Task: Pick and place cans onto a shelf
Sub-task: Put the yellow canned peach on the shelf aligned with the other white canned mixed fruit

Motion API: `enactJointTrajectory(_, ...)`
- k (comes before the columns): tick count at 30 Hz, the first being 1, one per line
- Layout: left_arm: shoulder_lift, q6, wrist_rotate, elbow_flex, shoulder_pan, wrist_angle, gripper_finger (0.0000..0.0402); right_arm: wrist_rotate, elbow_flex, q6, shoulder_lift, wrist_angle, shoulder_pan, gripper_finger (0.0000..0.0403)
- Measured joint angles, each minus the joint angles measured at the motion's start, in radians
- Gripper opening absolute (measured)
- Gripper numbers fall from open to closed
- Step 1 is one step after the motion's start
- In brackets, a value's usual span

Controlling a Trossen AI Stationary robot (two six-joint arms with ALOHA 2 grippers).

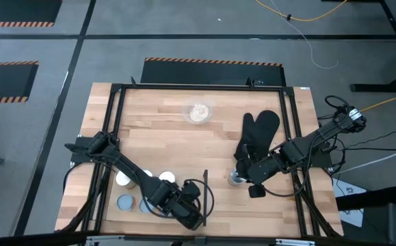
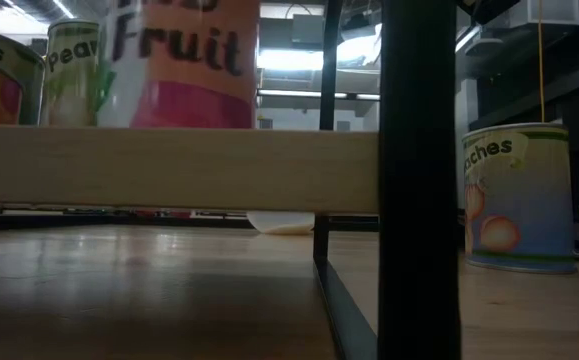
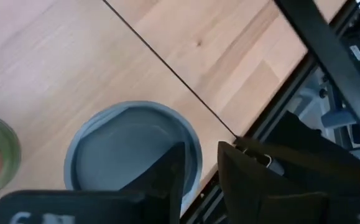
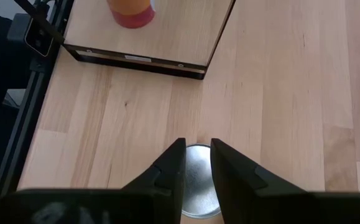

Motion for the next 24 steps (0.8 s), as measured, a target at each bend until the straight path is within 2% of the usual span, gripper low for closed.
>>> enactJointTrajectory(8, -0.009, 0.060, 0.078, 0.000, 0.007, 0.015, 0.0089, 0.000, 0.000, 0.000, 0.000, 0.000, 0.000, 0.0078)
enactJointTrajectory(17, -0.053, 0.165, 0.080, -0.001, 0.013, 0.020, 0.0086, 0.000, 0.000, 0.003, 0.000, 0.000, 0.000, 0.0078)
enactJointTrajectory(24, -0.127, 0.368, 0.073, 0.000, 0.019, 0.011, 0.0086, 0.001, 0.000, 0.026, 0.000, -0.016, 0.000, 0.0078)
